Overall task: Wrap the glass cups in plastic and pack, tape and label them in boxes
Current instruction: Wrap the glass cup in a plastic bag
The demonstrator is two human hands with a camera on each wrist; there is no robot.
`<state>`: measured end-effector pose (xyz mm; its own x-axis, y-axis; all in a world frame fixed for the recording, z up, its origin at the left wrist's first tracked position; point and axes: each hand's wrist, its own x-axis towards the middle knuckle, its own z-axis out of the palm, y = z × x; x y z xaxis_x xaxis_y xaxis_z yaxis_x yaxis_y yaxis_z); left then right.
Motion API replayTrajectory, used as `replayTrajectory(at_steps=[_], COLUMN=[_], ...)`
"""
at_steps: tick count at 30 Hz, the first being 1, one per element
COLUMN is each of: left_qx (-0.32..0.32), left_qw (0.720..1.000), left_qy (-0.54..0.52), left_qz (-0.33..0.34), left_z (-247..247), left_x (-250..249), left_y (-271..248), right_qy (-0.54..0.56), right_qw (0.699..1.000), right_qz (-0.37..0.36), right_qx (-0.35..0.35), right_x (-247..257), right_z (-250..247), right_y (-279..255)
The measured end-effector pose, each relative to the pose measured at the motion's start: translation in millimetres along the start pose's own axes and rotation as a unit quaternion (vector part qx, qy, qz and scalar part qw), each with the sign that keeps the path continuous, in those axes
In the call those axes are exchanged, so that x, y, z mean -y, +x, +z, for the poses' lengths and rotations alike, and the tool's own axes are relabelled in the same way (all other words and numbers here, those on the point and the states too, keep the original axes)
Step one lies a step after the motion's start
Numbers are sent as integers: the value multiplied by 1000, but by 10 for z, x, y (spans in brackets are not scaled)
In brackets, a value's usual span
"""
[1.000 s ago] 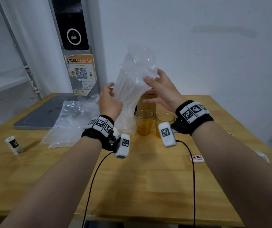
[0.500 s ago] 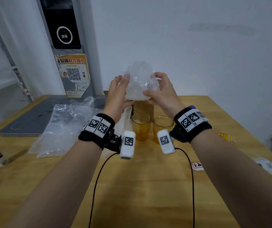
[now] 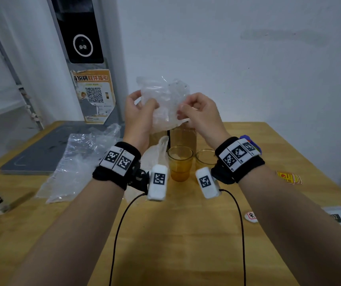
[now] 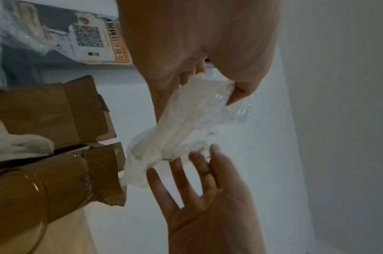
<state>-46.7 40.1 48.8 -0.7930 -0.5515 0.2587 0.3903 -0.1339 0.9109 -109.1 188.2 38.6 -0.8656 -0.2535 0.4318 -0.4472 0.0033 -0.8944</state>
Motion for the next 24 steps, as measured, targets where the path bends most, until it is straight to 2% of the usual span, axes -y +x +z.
replayTrajectory(at_steps=[1, 3, 6, 8, 9, 11, 13, 15, 17, 19, 21, 24], left_qx=[8, 31, 81, 127, 134, 103, 39, -24, -46, -61, -47, 23], left_qw=[1000, 998, 994, 985, 980, 978, 993, 999, 984, 963, 958, 952], left_qy=[-21, -46, -66, -115, -140, -168, -109, 11, 113, 202, 239, 292], left_qz=[-12, -21, -16, -36, -53, -69, -28, 47, 127, 169, 153, 88], left_z=[-10, -27, -60, -89, -96, -93, -71, -88, -140, -169, -147, -52], left_x=[-22, -42, -48, -49, -50, -45, -38, -12, 27, 51, 65, 33], left_y=[-2, -9, -3, 8, 12, 51, 99, 156, 209, 219, 216, 124], right_qy=[-12, -19, 23, 35, 39, 63, 78, 77, 78, 80, 90, 87], right_qw=[999, 997, 994, 991, 990, 988, 988, 989, 990, 990, 989, 991], right_qz=[8, 39, 97, 121, 128, 133, 129, 121, 113, 110, 113, 99], right_qx=[-37, -62, -42, -43, -47, -49, -46, -41, -41, -43, -40, -35], right_x=[6, 27, 89, 132, 134, 141, 144, 149, 155, 168, 197, 237], right_z=[4, 13, -12, -38, -50, -63, -70, -70, -82, -102, -108, -106], right_y=[15, 19, 19, 28, 43, 49, 47, 38, 39, 43, 46, 44])
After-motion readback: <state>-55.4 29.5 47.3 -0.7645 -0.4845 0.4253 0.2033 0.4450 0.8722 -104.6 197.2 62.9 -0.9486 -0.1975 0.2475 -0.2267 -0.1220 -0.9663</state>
